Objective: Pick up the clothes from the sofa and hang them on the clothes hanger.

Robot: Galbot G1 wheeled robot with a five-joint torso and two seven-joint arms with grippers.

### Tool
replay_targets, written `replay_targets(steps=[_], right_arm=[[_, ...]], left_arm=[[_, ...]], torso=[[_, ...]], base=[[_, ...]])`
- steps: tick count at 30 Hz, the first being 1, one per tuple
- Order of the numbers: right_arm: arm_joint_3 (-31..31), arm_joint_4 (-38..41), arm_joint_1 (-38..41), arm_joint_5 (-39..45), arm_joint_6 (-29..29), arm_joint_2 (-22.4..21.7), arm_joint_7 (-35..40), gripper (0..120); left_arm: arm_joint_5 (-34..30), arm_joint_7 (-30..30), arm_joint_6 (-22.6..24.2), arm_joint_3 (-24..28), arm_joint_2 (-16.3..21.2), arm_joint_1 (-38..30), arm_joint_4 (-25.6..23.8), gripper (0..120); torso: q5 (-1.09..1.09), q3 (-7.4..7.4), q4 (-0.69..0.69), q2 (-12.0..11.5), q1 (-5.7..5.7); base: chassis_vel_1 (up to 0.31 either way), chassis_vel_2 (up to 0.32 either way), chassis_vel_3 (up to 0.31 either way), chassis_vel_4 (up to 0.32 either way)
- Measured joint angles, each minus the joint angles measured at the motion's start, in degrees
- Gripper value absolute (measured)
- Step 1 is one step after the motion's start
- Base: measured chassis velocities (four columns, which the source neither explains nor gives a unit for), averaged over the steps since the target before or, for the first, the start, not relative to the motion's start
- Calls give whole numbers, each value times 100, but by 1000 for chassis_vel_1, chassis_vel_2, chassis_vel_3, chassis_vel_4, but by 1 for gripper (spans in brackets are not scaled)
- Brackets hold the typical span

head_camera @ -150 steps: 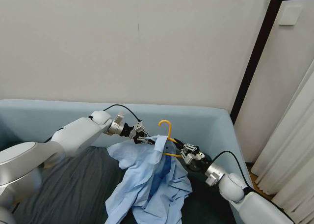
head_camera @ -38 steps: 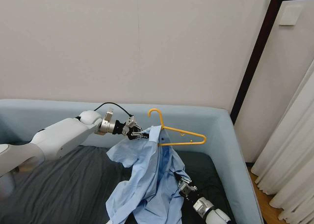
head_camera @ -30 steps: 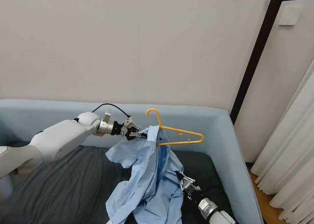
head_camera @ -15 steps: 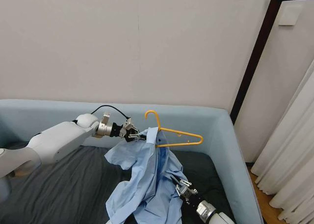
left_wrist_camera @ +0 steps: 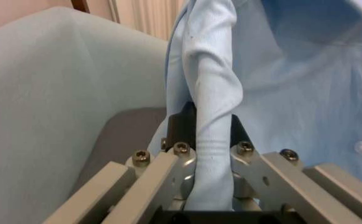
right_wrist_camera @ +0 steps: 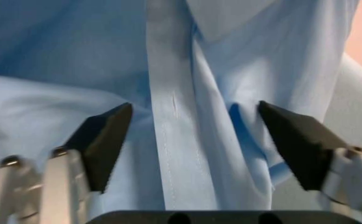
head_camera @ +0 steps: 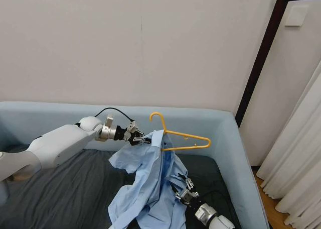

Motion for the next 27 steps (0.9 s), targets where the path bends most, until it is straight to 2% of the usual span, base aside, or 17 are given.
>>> replay_targets(steps=[2,4,7,8,13,15,22,24,27], right_arm=[[-41,-18,29,31,-64,1,5,94],[-50,-29,42,46,-67,5,-1,94],[-71,-43,68,77,-66,9,-26,84],[-71,-43,68,77,-66,9,-26,84],[-98,-101,100,60,-55,43,-13,60],[-97,-107,104,63,-52,47,-2,56],[-102,-129,147,162,-34,36,52,28],[-105,-129,149,172,-34,35,55,26],[-112,-130,163,281,-30,21,53,11]], left_arm=[[-28,-28,7,44,27,-21,-63,2],[-44,-41,13,63,44,-28,-102,2],[-98,-82,29,89,80,-39,-176,2],[-98,-82,29,89,80,-39,-176,2],[-179,-128,66,111,123,-50,-293,2],[-190,-134,68,112,127,-50,-305,2],[-218,-141,71,115,164,-50,-329,2],[-218,-141,71,115,166,-50,-329,2],[-218,-134,61,111,180,-42,-313,2]], torso=[[0,0,0,0,0],[0,0,0,0,0],[0,0,0,0,0],[0,0,0,0,0],[0,0,0,0,0],[0,0,0,0,0],[0,0,0,0,0],[0,0,0,0,0],[0,0,0,0,0]], base=[[0,0,0,0],[0,0,0,0],[0,0,0,0],[0,0,0,0],[0,0,0,0],[0,0,0,0],[0,0,0,0],[0,0,0,0],[0,0,0,0]])
